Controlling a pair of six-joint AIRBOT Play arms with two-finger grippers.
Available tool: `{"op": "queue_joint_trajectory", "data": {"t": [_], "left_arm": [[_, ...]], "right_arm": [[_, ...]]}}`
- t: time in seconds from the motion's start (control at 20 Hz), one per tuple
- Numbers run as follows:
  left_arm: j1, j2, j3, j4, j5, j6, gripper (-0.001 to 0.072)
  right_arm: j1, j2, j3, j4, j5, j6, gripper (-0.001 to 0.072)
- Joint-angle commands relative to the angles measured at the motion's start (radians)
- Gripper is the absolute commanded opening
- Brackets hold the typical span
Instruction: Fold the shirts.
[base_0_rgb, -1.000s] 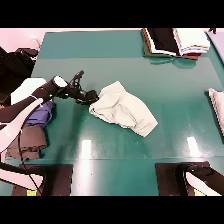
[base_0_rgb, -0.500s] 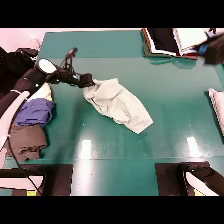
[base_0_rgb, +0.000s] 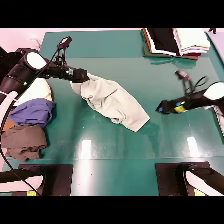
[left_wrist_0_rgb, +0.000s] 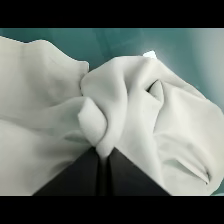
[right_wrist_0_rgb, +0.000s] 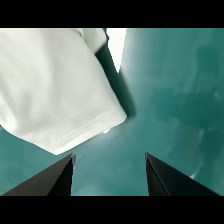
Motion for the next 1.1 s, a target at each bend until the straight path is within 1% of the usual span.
{"op": "queue_joint_trajectory", "data": {"t": [0.0,0.25,0.3,0.35,0.4,0.45,0.55,0.6,0.7,0.8,0.95,1.05], "left_arm": [[0.0,0.004,0.001,0.013,-0.017,0.001,0.0024],[0.0,0.004,0.001,0.012,-0.022,0.0,0.0024],[0.0,0.004,0.001,0.011,-0.023,0.0,0.0024],[0.0,0.004,0.001,0.012,-0.023,0.0,0.0024],[0.0,0.005,0.001,0.011,-0.023,0.0,0.0024],[0.0,0.011,0.002,0.011,-0.023,-0.001,0.0024],[0.001,0.051,0.006,0.016,-0.005,0.0,0.0023],[0.001,0.084,0.025,0.025,0.0,0.0,0.0023],[0.001,0.172,0.099,0.07,-0.006,-0.001,0.0024],[0.0,0.273,0.207,0.09,-0.023,0.0,0.0024],[0.0,0.412,0.372,0.09,-0.061,0.0,0.0024],[0.0,0.485,0.45,0.09,-0.098,0.0,0.0023]], "right_arm": [[0.03,-0.131,-0.114,0.143,-0.136,-0.027,0.0509],[0.084,-0.255,-0.113,0.246,-0.25,-0.061,0.0504],[0.084,-0.263,-0.113,0.28,-0.272,-0.088,0.0412],[0.084,-0.263,-0.113,0.302,-0.298,-0.107,0.0257],[0.084,-0.252,-0.113,0.314,-0.327,-0.127,0.0053],[0.084,-0.224,-0.113,0.313,-0.359,-0.134,0.0015],[0.067,-0.137,-0.093,0.303,-0.401,-0.138,0.0014],[0.044,-0.078,-0.051,0.289,-0.388,-0.153,0.0014],[-0.016,0.047,0.08,0.242,-0.309,-0.159,0.0013],[-0.084,0.159,0.255,0.197,-0.198,-0.158,0.0013],[-0.187,0.269,0.516,0.195,-0.042,-0.158,0.0013],[-0.249,0.312,0.641,0.196,0.017,-0.157,0.0012]]}}
